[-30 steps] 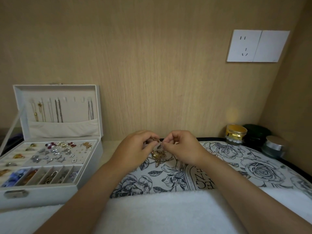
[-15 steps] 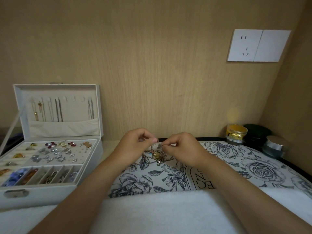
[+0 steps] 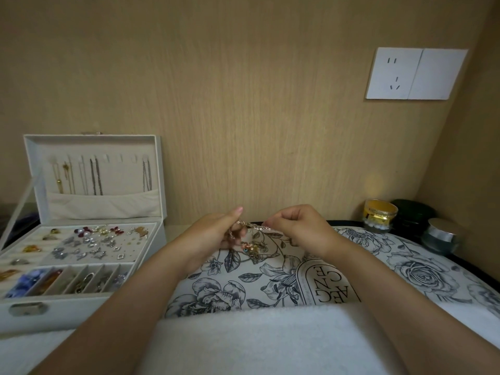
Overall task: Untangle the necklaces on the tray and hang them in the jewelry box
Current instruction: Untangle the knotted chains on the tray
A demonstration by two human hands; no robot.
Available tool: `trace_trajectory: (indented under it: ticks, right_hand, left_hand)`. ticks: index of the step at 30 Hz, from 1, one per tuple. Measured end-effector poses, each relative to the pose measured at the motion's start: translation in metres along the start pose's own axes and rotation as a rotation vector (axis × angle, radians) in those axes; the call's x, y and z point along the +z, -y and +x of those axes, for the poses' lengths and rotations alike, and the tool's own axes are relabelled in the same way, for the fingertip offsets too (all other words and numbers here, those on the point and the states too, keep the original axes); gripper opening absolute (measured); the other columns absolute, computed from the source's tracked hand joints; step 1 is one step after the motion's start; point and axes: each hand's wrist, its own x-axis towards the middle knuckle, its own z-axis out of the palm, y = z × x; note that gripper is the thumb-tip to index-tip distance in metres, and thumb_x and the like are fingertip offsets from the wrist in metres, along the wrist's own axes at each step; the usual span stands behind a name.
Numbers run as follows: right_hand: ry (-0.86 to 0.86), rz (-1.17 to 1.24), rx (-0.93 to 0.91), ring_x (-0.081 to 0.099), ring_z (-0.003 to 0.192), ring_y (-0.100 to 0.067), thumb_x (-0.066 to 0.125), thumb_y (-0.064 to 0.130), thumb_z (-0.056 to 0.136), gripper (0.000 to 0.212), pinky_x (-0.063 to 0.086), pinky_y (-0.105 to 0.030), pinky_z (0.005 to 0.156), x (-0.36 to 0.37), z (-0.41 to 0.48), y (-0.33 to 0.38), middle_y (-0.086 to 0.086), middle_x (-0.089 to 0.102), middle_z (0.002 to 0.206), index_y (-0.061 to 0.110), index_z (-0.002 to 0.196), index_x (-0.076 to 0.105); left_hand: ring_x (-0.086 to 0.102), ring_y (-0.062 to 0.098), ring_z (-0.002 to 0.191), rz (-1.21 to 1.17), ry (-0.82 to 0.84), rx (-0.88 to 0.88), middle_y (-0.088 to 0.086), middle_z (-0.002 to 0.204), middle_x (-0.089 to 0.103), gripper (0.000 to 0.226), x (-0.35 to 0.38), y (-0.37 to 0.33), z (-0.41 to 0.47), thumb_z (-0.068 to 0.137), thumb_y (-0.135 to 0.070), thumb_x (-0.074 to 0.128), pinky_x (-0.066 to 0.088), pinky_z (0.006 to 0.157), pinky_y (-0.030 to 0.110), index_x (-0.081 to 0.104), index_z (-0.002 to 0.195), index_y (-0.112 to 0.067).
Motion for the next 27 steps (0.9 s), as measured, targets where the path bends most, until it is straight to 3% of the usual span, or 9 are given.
trace_trajectory:
  ticks: [3, 6, 8, 11, 15, 17, 20, 23, 27]
  right_hand:
    - [0.036, 0.005, -0.014, 0.049, 0.043, 0.006, 0.067, 0.026, 0.095, 0.022, 0.035, -0.006, 0.05, -0.004, -0.003, 0.005, 0.018, 0.052, 0.044, 0.007, 0.091, 0.077]
    - [0.037, 0.094, -0.002, 0.036, 0.041, -0.007, 0.062, 0.033, 0.098, 0.026, 0.032, -0.024, 0.049, -0.002, -0.001, 0.006, 0.011, 0.042, 0.045, 0.016, 0.081, 0.073]
    - [0.022, 0.216, 0.018, 0.027, 0.045, -0.012, 0.056, 0.031, 0.101, 0.029, 0.022, -0.029, 0.051, -0.003, 0.002, 0.004, 0.007, 0.037, 0.05, 0.016, 0.078, 0.066]
    - [0.0, 0.281, 0.043, 0.039, 0.05, -0.016, 0.052, 0.027, 0.103, 0.032, 0.025, -0.03, 0.051, -0.004, 0.003, 0.004, 0.004, 0.049, 0.057, 0.014, 0.076, 0.059]
    - [0.011, 0.265, 0.097, 0.041, 0.05, -0.012, 0.053, 0.027, 0.103, 0.032, 0.03, -0.024, 0.048, -0.002, 0.002, 0.0, 0.006, 0.05, 0.055, 0.013, 0.074, 0.058]
    - [0.022, 0.222, 0.111, 0.03, 0.047, -0.01, 0.055, 0.029, 0.101, 0.032, 0.023, -0.024, 0.047, 0.0, 0.002, 0.0, 0.007, 0.039, 0.054, 0.015, 0.073, 0.06]
    - [0.021, 0.14, 0.137, 0.024, 0.047, -0.011, 0.063, 0.034, 0.097, 0.028, 0.018, -0.025, 0.048, 0.0, 0.002, -0.002, 0.005, 0.033, 0.053, 0.017, 0.075, 0.069]
    - [0.052, 0.103, 0.162, 0.027, 0.044, -0.011, 0.072, 0.04, 0.09, 0.026, 0.021, -0.023, 0.045, 0.002, -0.002, -0.002, 0.005, 0.035, 0.05, 0.021, 0.073, 0.072]
    - [0.025, -0.009, 0.141, 0.038, 0.033, 0.0, 0.067, 0.034, 0.094, 0.03, 0.031, -0.01, 0.042, 0.003, -0.003, -0.003, 0.012, 0.048, 0.046, 0.009, 0.078, 0.074]
  left_hand:
    - [0.069, 0.019, 0.096, -0.268, -0.072, -0.023, 0.013, 0.104, 0.065, 0.06, 0.003, 0.001, 0.005, 0.082, -0.058, 0.061, 0.049, 0.105, 0.043, 0.064, 0.103, -0.002]
    - [0.07, 0.031, 0.106, -0.536, 0.064, -0.094, 0.015, 0.111, 0.067, 0.046, 0.015, 0.0, 0.003, 0.098, -0.05, 0.045, 0.044, 0.109, 0.047, 0.054, 0.098, -0.005]
    - [0.071, 0.034, 0.097, -0.612, 0.124, -0.12, 0.012, 0.099, 0.069, 0.045, 0.019, -0.001, 0.001, 0.102, -0.047, 0.039, 0.046, 0.105, 0.051, 0.055, 0.094, -0.006]
    - [0.066, 0.026, 0.072, -0.635, 0.171, -0.107, 0.01, 0.085, 0.065, 0.028, 0.015, -0.003, 0.0, 0.098, -0.035, 0.049, 0.058, 0.083, 0.044, 0.052, 0.089, -0.008]
    - [0.055, 0.012, 0.061, -0.289, 0.108, -0.041, 0.005, 0.077, 0.061, 0.013, 0.01, 0.0, 0.001, 0.09, -0.009, 0.063, 0.046, 0.056, 0.021, 0.055, 0.1, -0.005]
    - [0.053, 0.009, 0.058, -0.056, 0.001, -0.008, 0.0, 0.075, 0.063, 0.024, 0.012, 0.001, 0.0, 0.09, -0.009, 0.068, 0.042, 0.052, 0.018, 0.055, 0.11, -0.011]
    - [0.059, 0.005, 0.07, 0.17, -0.131, 0.06, -0.003, 0.102, 0.067, 0.044, 0.015, 0.005, 0.0, 0.087, -0.018, 0.075, 0.047, 0.058, 0.015, 0.048, 0.121, -0.024]
    - [0.057, 0.002, 0.081, 0.429, -0.187, 0.196, -0.011, 0.105, 0.062, 0.026, 0.013, 0.01, 0.003, 0.088, -0.024, 0.073, 0.046, 0.072, 0.02, 0.059, 0.108, -0.03]
    - [0.052, -0.012, 0.062, 0.59, -0.158, 0.287, -0.02, 0.08, 0.063, 0.007, 0.013, 0.01, -0.001, 0.091, -0.024, 0.07, 0.035, 0.058, 0.009, 0.075, 0.09, -0.029]
